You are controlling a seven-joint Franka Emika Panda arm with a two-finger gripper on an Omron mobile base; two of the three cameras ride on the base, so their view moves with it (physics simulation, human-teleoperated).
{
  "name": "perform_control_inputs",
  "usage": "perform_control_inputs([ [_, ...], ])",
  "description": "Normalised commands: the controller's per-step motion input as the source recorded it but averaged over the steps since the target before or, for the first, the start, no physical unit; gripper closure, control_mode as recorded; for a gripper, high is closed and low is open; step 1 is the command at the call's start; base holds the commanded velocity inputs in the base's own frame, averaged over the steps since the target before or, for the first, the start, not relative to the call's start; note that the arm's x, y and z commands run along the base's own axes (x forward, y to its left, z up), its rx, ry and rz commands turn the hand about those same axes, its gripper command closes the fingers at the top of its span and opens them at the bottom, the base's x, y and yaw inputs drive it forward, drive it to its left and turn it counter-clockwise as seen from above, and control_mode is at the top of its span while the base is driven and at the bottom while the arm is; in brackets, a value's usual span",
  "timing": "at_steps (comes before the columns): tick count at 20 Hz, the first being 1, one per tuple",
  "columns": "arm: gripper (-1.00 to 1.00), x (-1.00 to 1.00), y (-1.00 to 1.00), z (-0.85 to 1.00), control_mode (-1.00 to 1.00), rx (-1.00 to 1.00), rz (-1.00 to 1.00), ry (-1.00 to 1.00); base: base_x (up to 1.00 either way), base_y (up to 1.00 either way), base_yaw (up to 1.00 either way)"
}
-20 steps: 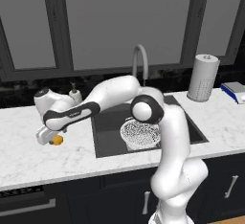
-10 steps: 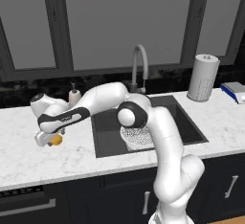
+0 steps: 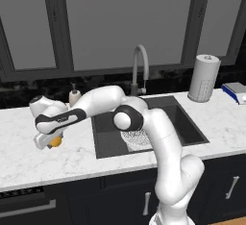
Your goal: Put the colander in the sink, put the mango in the colander, and turn on the sink faucet and pour water over the colander.
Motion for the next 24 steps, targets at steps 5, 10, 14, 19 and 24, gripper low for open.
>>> perform_control_inputs([
  [5,1.0,-0.4,-0.14,-0.46,-1.0,0.0,-0.01,0.02,0.0,0.0,0.0],
  [10,1.0,-0.75,-0.63,0.08,-1.0,0.18,-0.11,-0.23,0.0,0.0,0.0],
  [14,1.0,-0.71,-0.98,0.46,-1.0,0.48,-0.06,-0.54,0.0,0.0,0.0],
  [19,1.0,-0.52,-1.0,0.6,-1.0,0.48,-0.08,-0.48,0.0,0.0,0.0],
  [24,1.0,-0.3,-0.98,0.87,-1.0,0.45,-0.28,-0.14,0.0,0.0,0.0],
])
